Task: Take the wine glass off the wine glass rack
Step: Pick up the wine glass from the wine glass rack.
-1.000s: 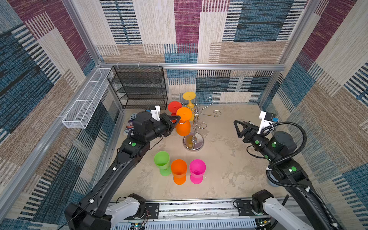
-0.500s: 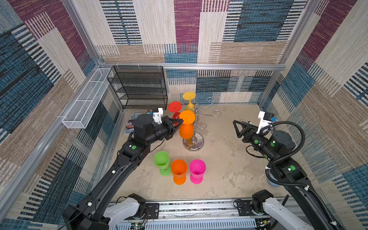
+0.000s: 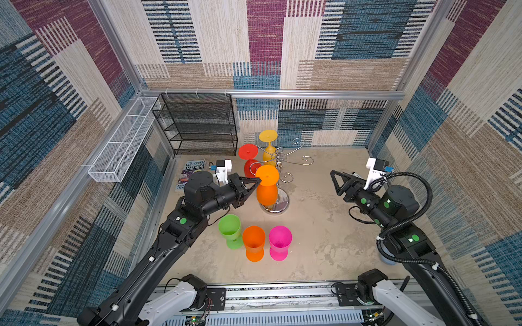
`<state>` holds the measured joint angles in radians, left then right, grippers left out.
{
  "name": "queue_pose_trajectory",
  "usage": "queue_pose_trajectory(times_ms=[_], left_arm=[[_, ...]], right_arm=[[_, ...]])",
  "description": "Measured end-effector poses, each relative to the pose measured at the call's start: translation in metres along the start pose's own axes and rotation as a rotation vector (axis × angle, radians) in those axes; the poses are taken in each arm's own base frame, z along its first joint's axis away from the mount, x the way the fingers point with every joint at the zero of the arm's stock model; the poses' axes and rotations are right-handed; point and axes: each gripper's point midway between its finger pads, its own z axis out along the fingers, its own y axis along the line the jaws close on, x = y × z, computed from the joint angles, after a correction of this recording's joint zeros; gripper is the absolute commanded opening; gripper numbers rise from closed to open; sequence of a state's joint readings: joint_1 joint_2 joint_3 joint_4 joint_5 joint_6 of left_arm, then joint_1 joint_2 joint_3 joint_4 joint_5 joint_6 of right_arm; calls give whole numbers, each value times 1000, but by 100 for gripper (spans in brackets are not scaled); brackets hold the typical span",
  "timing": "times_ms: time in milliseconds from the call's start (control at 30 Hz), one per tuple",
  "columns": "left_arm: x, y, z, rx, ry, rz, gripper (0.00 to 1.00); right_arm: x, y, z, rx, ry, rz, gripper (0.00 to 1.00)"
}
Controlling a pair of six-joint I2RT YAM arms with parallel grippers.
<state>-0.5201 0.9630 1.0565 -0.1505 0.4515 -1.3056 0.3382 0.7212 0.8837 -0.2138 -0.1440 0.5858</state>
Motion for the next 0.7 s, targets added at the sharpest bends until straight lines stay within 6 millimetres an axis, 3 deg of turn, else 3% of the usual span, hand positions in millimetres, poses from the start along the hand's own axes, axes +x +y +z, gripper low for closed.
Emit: queue_pose_trajectory(times_ms=[300,500,700], left_arm=[[21,-41,-39,82,48,65,0],[34,-89,-63,197,99,155,0],[35,-138,-67,369,122,251,0]], right_arm=[[-1,1,1,-4,4,4,70],[2,7,1,-33,18,11,70],[9,32,-6,-213,20,-15,70]])
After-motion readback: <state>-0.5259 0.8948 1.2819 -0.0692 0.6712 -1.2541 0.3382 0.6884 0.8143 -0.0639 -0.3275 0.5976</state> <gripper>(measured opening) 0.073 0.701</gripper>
